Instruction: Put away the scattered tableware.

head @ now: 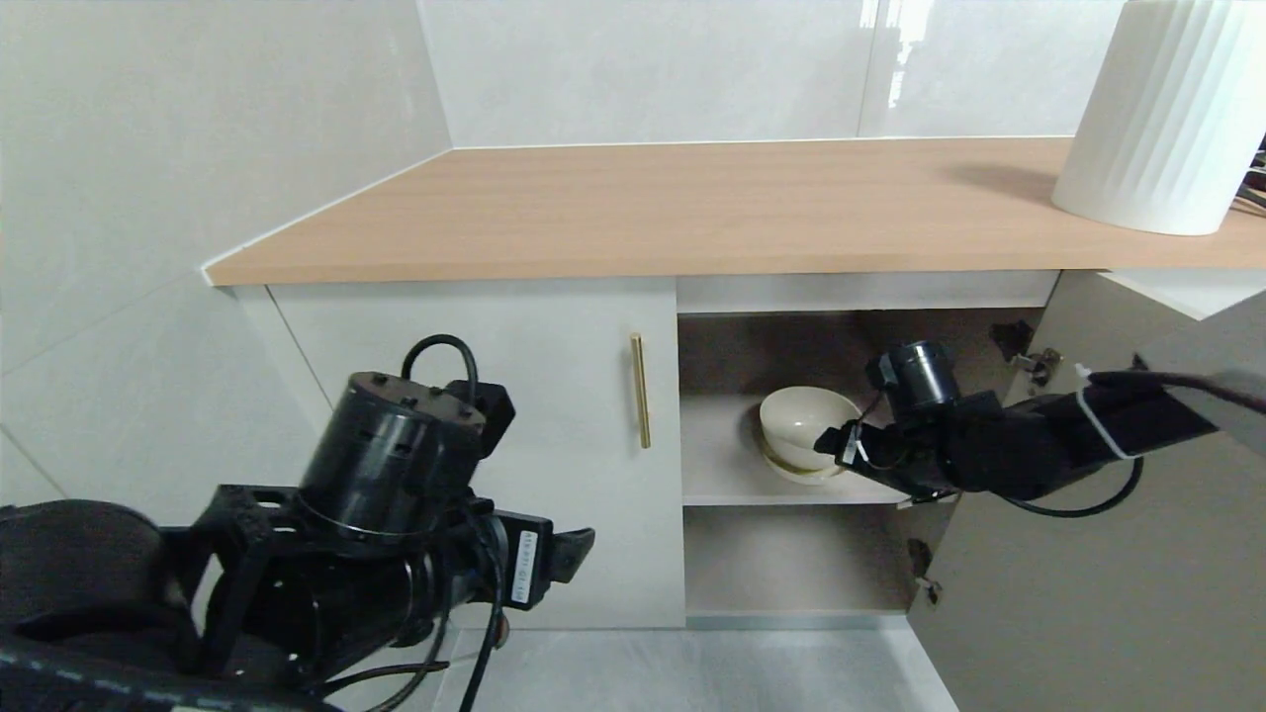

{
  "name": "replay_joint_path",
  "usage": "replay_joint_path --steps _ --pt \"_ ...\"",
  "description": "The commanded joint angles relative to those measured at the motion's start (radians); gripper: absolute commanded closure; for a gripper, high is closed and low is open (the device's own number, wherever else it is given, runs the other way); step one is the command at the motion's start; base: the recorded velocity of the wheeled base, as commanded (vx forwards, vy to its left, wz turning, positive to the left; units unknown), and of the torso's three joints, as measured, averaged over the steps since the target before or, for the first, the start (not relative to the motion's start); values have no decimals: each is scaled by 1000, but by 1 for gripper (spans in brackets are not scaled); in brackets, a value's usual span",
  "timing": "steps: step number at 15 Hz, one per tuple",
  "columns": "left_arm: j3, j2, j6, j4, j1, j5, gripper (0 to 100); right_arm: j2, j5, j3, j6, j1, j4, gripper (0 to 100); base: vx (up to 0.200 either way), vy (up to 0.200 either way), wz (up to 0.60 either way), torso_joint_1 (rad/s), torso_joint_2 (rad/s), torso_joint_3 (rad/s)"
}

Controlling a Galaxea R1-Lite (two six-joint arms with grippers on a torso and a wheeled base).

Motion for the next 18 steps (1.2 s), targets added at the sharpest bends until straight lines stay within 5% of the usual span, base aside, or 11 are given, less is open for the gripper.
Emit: replay_joint_path --steps 1,9,18 --pt "64 -134 5 0 69 -14 0 -317 53 177 -27 88 99 0 0 0 0 0 0 0" --pt "195 -191 14 -1 132 -17 0 -570 96 358 -113 91 203 0 0 0 0 0 0 0" --pt "198 -163 15 -38 129 -14 0 -545 99 358 -128 91 205 0 -200 0 0 3 2 4"
